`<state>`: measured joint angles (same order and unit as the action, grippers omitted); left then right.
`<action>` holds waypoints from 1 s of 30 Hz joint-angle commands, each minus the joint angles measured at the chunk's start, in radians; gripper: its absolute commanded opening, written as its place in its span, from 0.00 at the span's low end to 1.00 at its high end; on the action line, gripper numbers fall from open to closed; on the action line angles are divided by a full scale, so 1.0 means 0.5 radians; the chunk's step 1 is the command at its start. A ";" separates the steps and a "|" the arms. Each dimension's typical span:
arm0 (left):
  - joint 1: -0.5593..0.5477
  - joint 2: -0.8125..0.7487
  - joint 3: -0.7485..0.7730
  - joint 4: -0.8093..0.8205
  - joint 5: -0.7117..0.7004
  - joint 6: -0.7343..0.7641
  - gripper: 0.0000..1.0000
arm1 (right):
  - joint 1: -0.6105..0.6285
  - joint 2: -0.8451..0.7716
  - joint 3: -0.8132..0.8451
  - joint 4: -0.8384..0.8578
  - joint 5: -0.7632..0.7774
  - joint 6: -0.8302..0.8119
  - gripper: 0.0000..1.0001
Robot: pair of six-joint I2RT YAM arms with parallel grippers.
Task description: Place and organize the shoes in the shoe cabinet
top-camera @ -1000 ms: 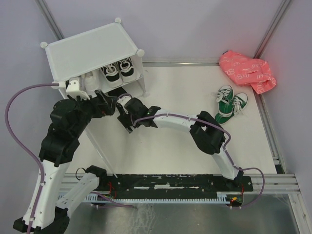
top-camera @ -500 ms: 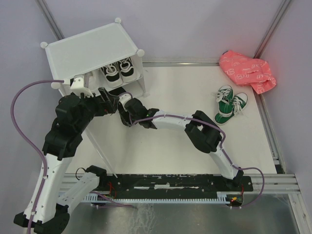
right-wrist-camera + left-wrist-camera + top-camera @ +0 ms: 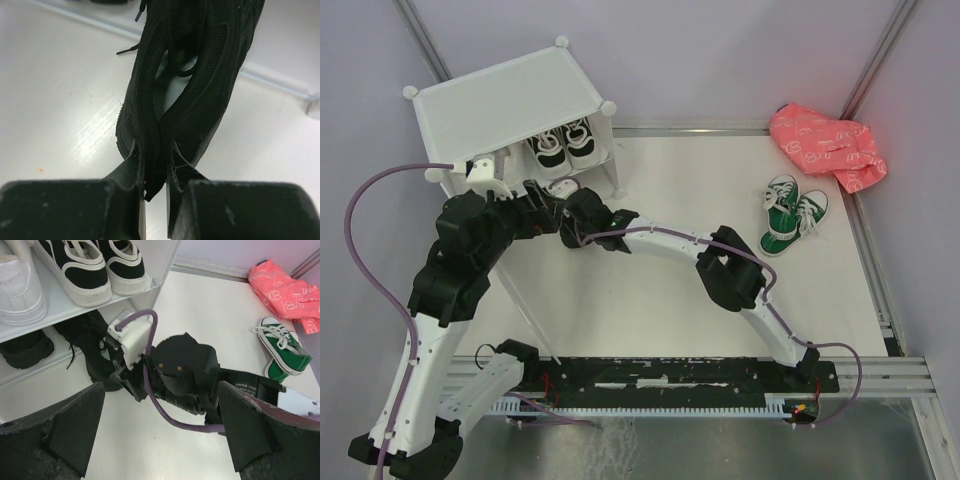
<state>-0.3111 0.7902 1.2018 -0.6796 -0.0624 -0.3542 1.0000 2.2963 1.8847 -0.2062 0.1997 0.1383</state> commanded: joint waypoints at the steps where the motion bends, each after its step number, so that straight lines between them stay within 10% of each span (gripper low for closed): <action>1: -0.005 -0.016 0.078 0.026 -0.018 0.079 1.00 | -0.012 0.083 0.414 -0.086 -0.064 0.069 0.05; 21: -0.051 -0.030 0.045 -0.006 -0.122 0.157 1.00 | 0.004 0.332 0.710 0.358 -0.001 0.273 0.07; 30: -0.074 -0.035 0.028 -0.006 -0.156 0.189 1.00 | 0.006 0.435 0.814 0.424 -0.002 0.246 0.38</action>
<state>-0.3401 0.7826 1.2018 -0.7033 -0.1139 -0.3222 1.0046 2.4954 2.2280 -0.2279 0.2058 0.2642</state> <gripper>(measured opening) 0.997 0.276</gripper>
